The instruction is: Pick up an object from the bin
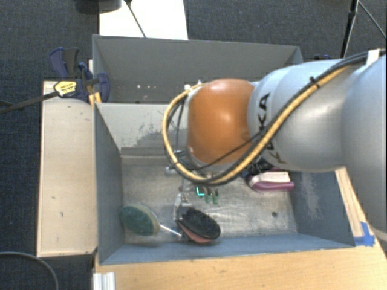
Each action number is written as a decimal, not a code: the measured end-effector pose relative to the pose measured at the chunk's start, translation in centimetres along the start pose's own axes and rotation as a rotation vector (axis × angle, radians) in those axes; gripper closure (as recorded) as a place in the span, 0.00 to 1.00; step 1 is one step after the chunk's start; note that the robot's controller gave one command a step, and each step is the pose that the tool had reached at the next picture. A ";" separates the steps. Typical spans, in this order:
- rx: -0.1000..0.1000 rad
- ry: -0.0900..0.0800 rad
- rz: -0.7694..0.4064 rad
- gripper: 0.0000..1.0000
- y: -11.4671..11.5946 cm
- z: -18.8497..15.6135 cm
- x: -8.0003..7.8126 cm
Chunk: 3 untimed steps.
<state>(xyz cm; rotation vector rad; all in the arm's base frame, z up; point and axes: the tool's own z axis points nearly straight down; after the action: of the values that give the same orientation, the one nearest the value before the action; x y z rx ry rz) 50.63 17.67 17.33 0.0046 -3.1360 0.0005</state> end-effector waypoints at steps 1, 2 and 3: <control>-0.003 -0.009 0.038 0.00 -3.4 8.8 1.6; -0.001 -0.007 0.046 1.00 -3.6 9.4 1.8; -0.003 -0.017 0.033 1.00 -5.4 0.6 -0.3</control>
Offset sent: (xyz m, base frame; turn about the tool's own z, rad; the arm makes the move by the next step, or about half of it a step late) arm -0.0210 -0.0394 -0.1033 0.0401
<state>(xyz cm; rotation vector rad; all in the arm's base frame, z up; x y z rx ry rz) 50.92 12.31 16.75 -0.0480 -3.1521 -0.0037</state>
